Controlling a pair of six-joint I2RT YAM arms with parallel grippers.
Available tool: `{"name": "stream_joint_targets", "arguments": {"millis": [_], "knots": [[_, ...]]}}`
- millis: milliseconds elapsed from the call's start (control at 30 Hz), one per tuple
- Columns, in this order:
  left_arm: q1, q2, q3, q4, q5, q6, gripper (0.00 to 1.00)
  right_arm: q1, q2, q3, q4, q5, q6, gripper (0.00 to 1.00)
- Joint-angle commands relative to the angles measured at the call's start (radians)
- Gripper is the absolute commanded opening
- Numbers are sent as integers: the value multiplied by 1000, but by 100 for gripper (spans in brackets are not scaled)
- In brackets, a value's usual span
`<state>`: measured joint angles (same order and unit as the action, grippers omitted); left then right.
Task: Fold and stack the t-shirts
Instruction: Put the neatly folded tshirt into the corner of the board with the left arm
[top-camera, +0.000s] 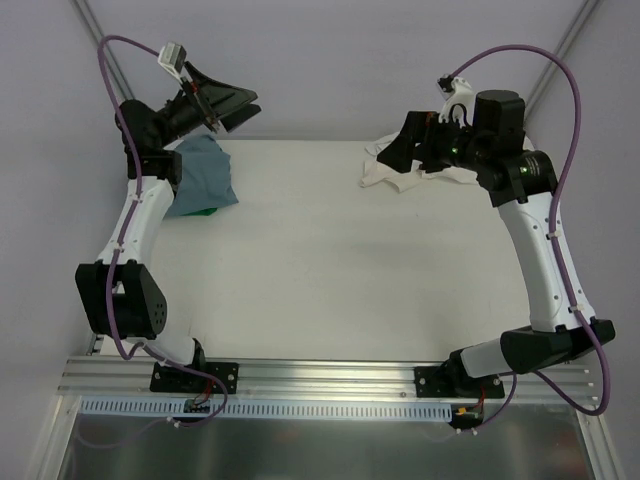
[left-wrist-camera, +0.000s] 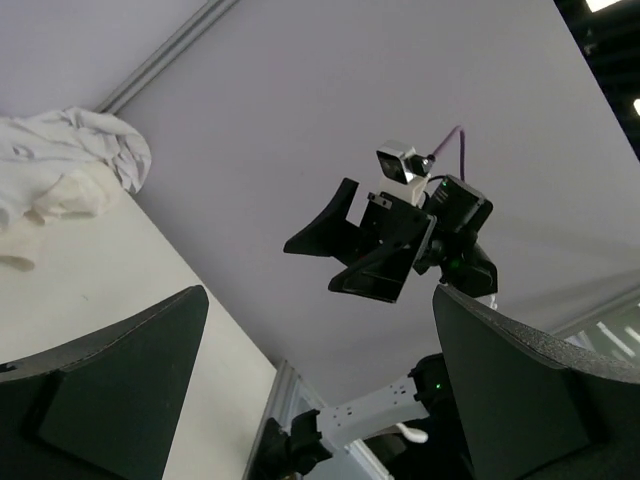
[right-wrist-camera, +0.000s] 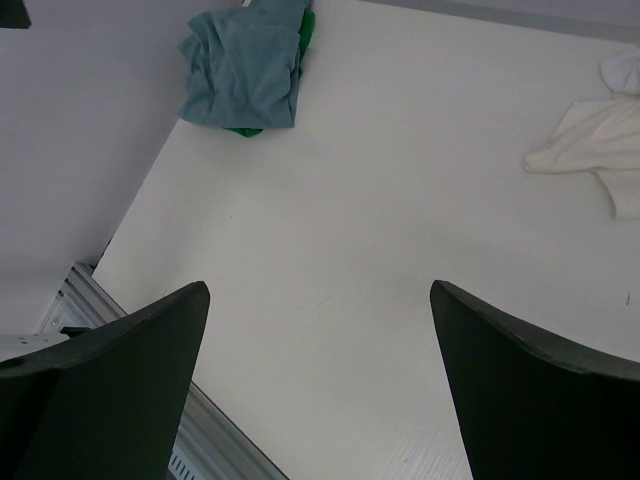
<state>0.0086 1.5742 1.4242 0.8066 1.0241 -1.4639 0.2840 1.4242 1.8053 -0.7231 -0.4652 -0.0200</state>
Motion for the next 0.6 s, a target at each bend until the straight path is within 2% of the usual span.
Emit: {"name": "stream_joint_targets", "arguments": {"millis": [0,33,100,133,167,200,267,367,567], "knots": [[7,-98,107,-114,48,121,99,6,10,112,-67,43,-26,100],[10,-123,116,-141,41,188,99,6,21,123,-73,62,-20,100],[19,-160,151,-370,-46,331,99,6,24,131,-84,89,-26,99],[19,-192,180,-505,-88,569,99,4,18,123,-84,98,-40,100],[14,-195,287,-675,-149,685,99,6,15,115,-84,129,-43,99],[14,-192,339,-947,-244,785,99,4,10,106,-82,147,-44,99],[11,-180,415,-1113,-324,983,99,4,-7,74,-78,196,-58,100],[10,-200,386,-1230,-441,1088,99,4,-18,57,-76,253,-81,100],[-6,-230,297,-1233,-486,1123,99,4,-30,42,-82,281,-83,100]]}}
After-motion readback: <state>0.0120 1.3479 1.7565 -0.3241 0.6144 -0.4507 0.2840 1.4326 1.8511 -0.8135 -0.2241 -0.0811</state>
